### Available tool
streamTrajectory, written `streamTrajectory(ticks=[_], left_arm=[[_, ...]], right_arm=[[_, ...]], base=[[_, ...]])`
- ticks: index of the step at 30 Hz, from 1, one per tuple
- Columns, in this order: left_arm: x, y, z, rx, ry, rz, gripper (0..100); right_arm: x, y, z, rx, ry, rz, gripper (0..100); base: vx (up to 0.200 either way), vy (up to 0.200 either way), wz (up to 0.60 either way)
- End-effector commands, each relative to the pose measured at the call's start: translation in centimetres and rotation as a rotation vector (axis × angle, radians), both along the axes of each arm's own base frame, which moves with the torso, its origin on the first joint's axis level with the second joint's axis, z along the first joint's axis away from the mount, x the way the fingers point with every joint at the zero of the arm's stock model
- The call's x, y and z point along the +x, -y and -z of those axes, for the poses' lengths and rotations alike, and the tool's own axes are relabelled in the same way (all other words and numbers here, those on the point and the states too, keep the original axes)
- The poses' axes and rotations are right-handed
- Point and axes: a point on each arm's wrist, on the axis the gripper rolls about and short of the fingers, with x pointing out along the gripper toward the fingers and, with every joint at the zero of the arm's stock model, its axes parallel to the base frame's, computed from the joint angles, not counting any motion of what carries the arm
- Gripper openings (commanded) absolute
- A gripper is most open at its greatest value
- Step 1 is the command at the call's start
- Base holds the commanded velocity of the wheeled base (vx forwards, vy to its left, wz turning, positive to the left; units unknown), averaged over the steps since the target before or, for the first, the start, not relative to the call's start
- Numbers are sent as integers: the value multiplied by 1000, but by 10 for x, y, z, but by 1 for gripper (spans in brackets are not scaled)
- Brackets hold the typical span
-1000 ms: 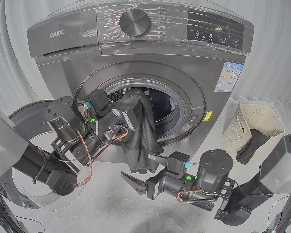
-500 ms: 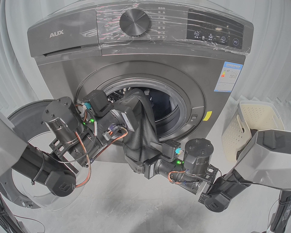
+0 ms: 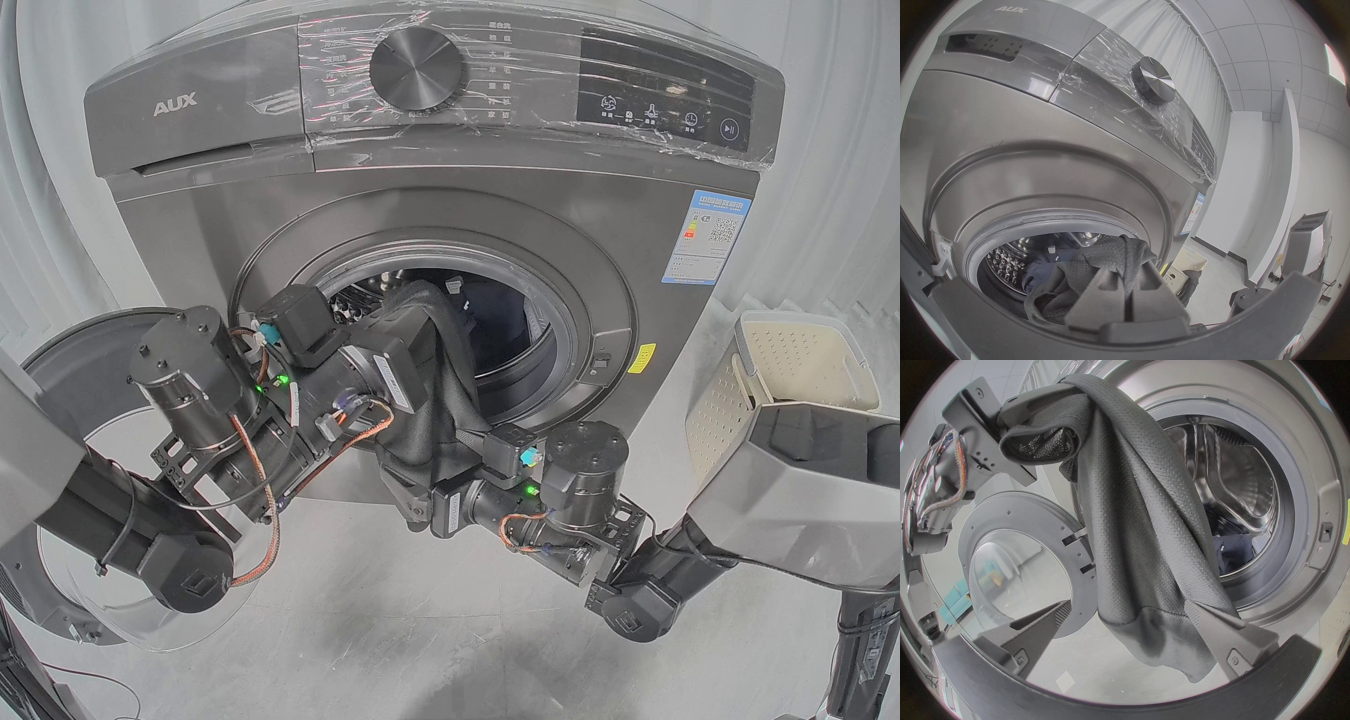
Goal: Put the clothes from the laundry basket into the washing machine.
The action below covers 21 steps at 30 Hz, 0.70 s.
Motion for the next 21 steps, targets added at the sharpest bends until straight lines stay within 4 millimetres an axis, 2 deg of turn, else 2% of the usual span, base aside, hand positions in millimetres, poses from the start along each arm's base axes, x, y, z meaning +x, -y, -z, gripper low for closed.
streamTrajectory(ticks=[1,11,12,21], left_arm=[[-1,0,1,0,-3,-1,0],[-3,2,-1,-9,-3,-1,0],[-3,1,-1,-8,-4,-1,0],[-2,0,1,-7,-7,-11,0]], right_arm=[[5,-7,6,-1,3,-2,100],[19,-10,4,12,14,27,100],[20,-9,4,11,13,31,0],[18,-7,-2,22,19,55,0]], base=[[0,0,0],[0,0,0],[0,0,0],[0,0,0]])
